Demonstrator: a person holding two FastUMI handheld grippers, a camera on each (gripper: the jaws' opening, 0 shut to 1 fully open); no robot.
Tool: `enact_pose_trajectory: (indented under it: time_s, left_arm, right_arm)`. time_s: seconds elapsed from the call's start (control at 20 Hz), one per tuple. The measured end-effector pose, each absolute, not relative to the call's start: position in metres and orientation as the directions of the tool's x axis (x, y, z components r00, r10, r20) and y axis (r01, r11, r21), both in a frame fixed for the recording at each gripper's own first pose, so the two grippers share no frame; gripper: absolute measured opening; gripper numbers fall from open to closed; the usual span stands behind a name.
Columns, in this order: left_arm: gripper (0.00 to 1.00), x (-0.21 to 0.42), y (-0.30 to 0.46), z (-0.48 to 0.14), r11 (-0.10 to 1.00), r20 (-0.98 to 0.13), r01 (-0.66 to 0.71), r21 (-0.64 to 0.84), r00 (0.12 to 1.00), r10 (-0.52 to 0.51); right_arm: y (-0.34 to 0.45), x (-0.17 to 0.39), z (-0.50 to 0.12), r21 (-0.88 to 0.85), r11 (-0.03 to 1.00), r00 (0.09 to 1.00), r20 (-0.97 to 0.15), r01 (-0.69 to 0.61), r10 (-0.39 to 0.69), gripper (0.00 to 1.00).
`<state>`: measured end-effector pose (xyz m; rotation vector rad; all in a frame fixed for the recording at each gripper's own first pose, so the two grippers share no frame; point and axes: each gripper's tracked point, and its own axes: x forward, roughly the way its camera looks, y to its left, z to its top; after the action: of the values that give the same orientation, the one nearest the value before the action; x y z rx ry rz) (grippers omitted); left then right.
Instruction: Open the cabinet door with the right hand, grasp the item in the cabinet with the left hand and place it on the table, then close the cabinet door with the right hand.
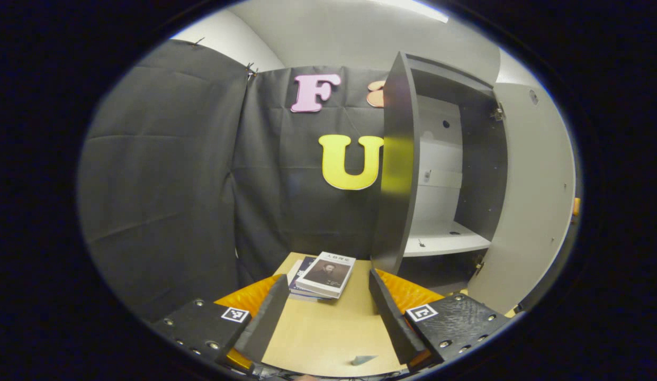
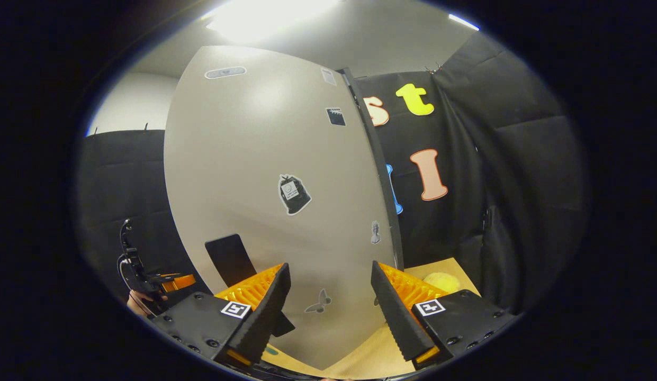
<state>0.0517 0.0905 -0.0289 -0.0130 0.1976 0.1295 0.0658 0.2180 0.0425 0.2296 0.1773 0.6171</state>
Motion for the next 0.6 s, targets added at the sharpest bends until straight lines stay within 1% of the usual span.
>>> enact_pose_trajectory:
  time_s: [0.25,0.5,0.6]
  left_arm:
    - [0.92,0.041,0.100,-0.040,0.988,-0.218,-0.153,0.026,0.964,0.155]
    - [0.92,0.029,0.111,-0.052,0.983,-0.242,-0.186,-0.010,0.954,0.178]
    - [0.92,0.027,0.116,-0.055,0.980,-0.248,-0.197,-0.008,0.950,0.189]
  right_arm:
    - [0.257,0.072,0.044,0.285,0.745,0.755,-0.096,-0.603,0.648,0.96]
    - [0.302,0.083,0.046,0.303,0.681,0.695,-0.078,-0.667,0.715,0.97]
    - [0.316,0.091,0.039,0.316,0.676,0.690,-0.086,-0.665,0.719,0.97]
